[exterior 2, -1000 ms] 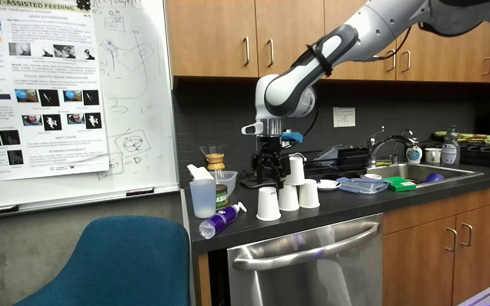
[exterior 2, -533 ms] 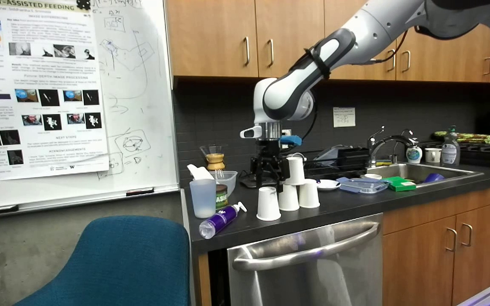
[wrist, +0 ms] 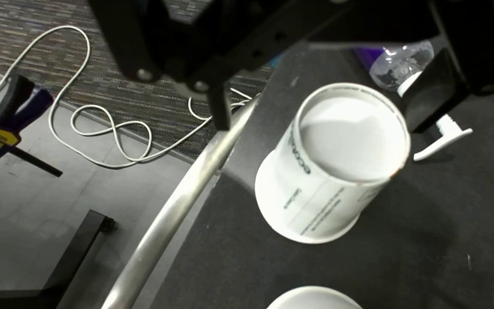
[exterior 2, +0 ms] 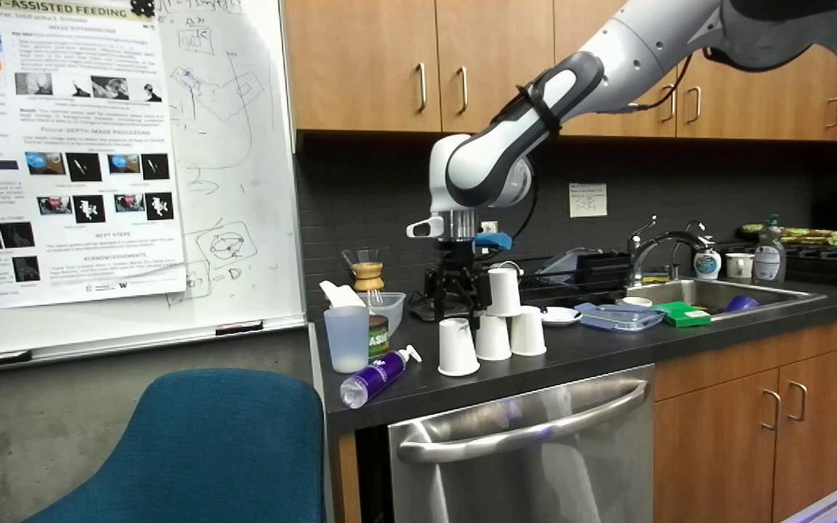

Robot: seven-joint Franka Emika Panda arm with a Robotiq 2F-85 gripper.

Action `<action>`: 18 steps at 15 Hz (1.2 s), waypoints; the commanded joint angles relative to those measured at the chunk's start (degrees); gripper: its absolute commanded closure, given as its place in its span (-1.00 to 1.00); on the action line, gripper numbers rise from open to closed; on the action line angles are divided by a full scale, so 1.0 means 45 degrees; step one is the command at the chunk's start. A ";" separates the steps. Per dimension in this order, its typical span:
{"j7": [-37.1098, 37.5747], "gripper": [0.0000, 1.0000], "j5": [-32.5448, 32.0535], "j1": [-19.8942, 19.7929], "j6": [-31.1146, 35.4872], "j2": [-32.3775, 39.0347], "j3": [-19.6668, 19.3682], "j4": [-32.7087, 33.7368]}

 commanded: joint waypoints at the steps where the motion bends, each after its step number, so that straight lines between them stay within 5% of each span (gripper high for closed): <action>1: 0.0164 -1.00 -0.0251 0.0079 -0.0057 0.0268 -0.0030 0.0231; 18: 0.0006 -1.00 -0.0298 -0.0034 0.0677 0.1148 0.0047 0.0461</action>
